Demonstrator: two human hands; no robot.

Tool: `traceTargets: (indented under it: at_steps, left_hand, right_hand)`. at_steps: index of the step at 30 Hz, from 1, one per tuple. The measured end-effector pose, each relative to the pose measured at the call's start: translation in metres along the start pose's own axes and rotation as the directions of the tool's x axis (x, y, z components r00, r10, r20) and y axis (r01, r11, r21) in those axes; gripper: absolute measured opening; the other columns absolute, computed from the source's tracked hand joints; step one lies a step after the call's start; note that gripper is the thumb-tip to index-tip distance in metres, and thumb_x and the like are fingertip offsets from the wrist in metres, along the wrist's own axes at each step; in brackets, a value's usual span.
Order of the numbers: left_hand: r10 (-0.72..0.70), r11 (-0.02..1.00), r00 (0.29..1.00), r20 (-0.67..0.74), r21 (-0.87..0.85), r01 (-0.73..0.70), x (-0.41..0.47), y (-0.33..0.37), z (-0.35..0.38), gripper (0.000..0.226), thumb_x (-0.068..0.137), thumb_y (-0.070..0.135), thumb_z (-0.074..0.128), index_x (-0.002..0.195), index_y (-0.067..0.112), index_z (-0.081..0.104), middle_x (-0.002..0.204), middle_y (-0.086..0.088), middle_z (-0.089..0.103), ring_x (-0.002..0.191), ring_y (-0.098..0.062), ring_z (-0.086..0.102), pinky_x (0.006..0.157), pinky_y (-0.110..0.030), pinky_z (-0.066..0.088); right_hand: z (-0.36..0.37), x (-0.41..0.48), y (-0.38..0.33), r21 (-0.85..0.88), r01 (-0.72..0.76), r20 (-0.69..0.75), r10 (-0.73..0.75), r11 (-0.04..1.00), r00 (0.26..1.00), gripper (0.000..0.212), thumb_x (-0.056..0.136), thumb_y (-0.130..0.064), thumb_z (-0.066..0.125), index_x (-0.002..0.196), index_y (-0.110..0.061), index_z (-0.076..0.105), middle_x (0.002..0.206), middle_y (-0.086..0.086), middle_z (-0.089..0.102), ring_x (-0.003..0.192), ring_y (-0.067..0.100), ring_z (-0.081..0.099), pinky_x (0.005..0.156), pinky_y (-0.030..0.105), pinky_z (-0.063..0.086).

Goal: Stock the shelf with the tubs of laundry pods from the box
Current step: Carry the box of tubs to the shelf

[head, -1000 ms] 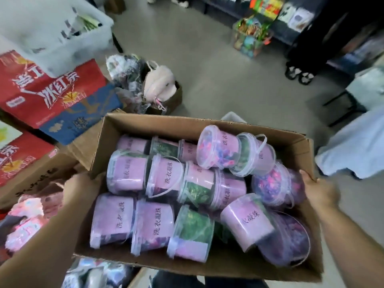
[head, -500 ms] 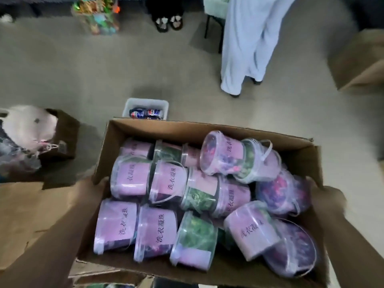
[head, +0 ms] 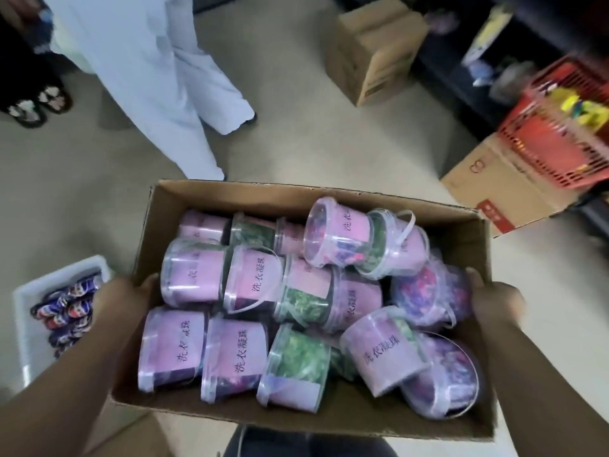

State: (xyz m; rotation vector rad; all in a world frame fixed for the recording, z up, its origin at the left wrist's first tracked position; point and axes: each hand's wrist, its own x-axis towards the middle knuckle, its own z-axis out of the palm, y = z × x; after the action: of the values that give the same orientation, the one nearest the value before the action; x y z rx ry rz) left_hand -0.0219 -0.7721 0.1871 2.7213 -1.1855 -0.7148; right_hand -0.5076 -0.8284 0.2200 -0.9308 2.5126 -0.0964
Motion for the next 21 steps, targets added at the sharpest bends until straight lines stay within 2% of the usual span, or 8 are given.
traceTargets:
  at_steps: [1, 4, 7, 14, 16, 21]
  left_hand:
    - [0.022, 1.000, 1.000, -0.006, -0.002, -0.022, 0.014, 0.020, 0.000, 0.051, 0.088, 0.050, 0.036, 0.084, 0.007, 0.062, 0.081, -0.022, 0.063, 0.086, -0.040, 0.060, 0.068, -0.036, 0.042]
    - [0.015, 0.998, 1.000, -0.019, -0.055, -0.016, 0.043, 0.083, -0.011, 0.040, 0.088, 0.042, 0.052, 0.089, 0.003, 0.061, 0.087, -0.027, 0.063, 0.090, -0.042, 0.060, 0.072, -0.038, 0.043]
    - [0.093, 0.992, 0.995, 0.038, -0.094, -0.089, 0.087, 0.138, -0.019, 0.036, 0.088, 0.034, 0.056, 0.088, -0.002, 0.062, 0.085, -0.028, 0.062, 0.086, -0.042, 0.059, 0.074, -0.039, 0.044]
    - [0.227, 0.974, 0.973, 0.039, -0.032, -0.226, 0.189, 0.259, -0.033, 0.037, 0.090, 0.031, 0.052, 0.096, -0.003, 0.063, 0.089, -0.031, 0.059, 0.081, -0.039, 0.054, 0.070, -0.034, 0.036]
    - [0.257, 0.966, 0.965, 0.044, -0.025, -0.256, 0.209, 0.295, -0.037, 0.038, 0.091, 0.030, 0.051, 0.098, -0.006, 0.062, 0.093, -0.034, 0.060, 0.085, -0.042, 0.055, 0.070, -0.035, 0.035]
    - [0.314, 0.948, 0.947, 0.062, -0.061, -0.311, 0.242, 0.380, -0.032, 0.037, 0.089, 0.031, 0.052, 0.097, -0.003, 0.064, 0.095, -0.032, 0.062, 0.090, -0.042, 0.058, 0.075, -0.037, 0.041]
  right_hand:
    - [-0.006, 0.009, -0.003, 0.022, -0.021, -0.010, 0.021, 1.000, 1.000, 0.065, 0.095, -0.044, 0.041, 0.106, 0.018, 0.059, 0.114, 0.039, 0.055, 0.109, 0.047, 0.052, 0.091, 0.044, 0.040]
    - [-0.020, 0.031, -0.020, 0.055, -0.073, -0.030, 0.075, 0.996, 0.997, 0.065, 0.095, -0.043, 0.042, 0.104, 0.019, 0.058, 0.112, 0.040, 0.055, 0.108, 0.048, 0.052, 0.092, 0.046, 0.040]
    - [-0.029, 0.055, -0.048, 0.084, -0.116, -0.052, 0.120, 0.990, 0.991, 0.066, 0.095, -0.042, 0.042, 0.108, 0.021, 0.055, 0.113, 0.041, 0.054, 0.110, 0.048, 0.052, 0.092, 0.045, 0.040]
    - [-0.050, 0.117, -0.128, 0.104, -0.204, -0.080, 0.212, 0.973, 0.974, 0.064, 0.096, -0.042, 0.040, 0.109, 0.019, 0.056, 0.114, 0.039, 0.054, 0.110, 0.048, 0.051, 0.091, 0.043, 0.040]
    - [-0.057, 0.134, -0.142, 0.114, -0.221, -0.083, 0.231, 0.969, 0.969, 0.064, 0.097, -0.041, 0.039, 0.109, 0.019, 0.056, 0.114, 0.040, 0.054, 0.110, 0.048, 0.051, 0.091, 0.044, 0.039]
    - [-0.082, 0.189, -0.166, 0.178, -0.274, -0.101, 0.295, 0.945, 0.950, 0.065, 0.096, -0.041, 0.040, 0.107, 0.021, 0.056, 0.113, 0.041, 0.054, 0.109, 0.049, 0.051, 0.091, 0.045, 0.039]
